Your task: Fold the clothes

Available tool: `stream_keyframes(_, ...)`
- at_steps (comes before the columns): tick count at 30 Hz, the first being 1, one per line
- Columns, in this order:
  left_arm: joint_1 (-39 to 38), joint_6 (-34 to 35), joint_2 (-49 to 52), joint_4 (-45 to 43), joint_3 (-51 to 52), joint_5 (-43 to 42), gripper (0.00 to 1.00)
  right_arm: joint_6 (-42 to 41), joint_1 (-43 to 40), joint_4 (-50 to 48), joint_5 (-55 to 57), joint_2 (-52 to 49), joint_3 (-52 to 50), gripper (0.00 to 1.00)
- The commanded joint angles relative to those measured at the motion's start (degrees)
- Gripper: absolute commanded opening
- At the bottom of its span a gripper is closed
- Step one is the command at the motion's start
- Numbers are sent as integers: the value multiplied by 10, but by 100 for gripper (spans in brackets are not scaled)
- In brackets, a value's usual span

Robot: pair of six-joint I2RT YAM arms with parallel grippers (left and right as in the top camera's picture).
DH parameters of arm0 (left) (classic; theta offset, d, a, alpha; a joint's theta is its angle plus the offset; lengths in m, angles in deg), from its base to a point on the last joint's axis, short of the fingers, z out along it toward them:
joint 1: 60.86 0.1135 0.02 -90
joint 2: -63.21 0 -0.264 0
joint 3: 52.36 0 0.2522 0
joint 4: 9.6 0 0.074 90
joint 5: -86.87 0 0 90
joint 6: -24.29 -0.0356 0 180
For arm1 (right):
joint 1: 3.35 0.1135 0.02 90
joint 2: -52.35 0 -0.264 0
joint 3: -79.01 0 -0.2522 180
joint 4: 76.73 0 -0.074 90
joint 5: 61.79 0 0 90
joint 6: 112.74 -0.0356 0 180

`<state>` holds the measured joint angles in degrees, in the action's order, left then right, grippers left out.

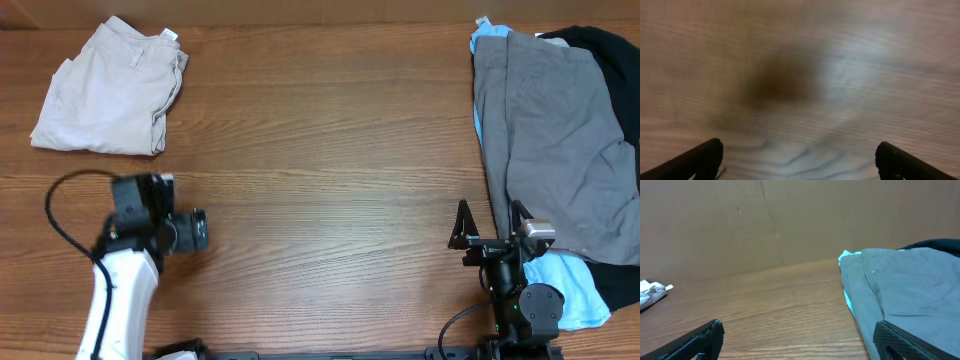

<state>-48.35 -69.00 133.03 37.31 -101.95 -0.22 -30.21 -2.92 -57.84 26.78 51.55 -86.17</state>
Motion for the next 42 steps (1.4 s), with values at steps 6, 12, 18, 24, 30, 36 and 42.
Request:
stream_keyframes(6,4,24,-163,-300,188,-140,100,2,2,-4,5,6,-6,100)
stream_keyframes(12,4,18,-267,-359,266,-225,100,2,2,-4,5,6,-6,100)
stream_keyframes(18,-5,52,-424,-413,326,-214,100,2,2,-4,5,6,-6,100)
stream_keyframes(24,-5,102,-491,-407,334,-175,100,2,2,-4,5,6,-6,100)
stream_keyframes(30,-5,102,-536,-407,343,-175,100,2,2,-4,5,6,-6,100)
stream_keyframes(36,-6,110,-599,-378,355,-173,100,2,2,-4,5,6,-6,100)
stream_keyframes(42,-7,111,-657,-352,355,-150,100,2,2,-4,5,6,-6,100)
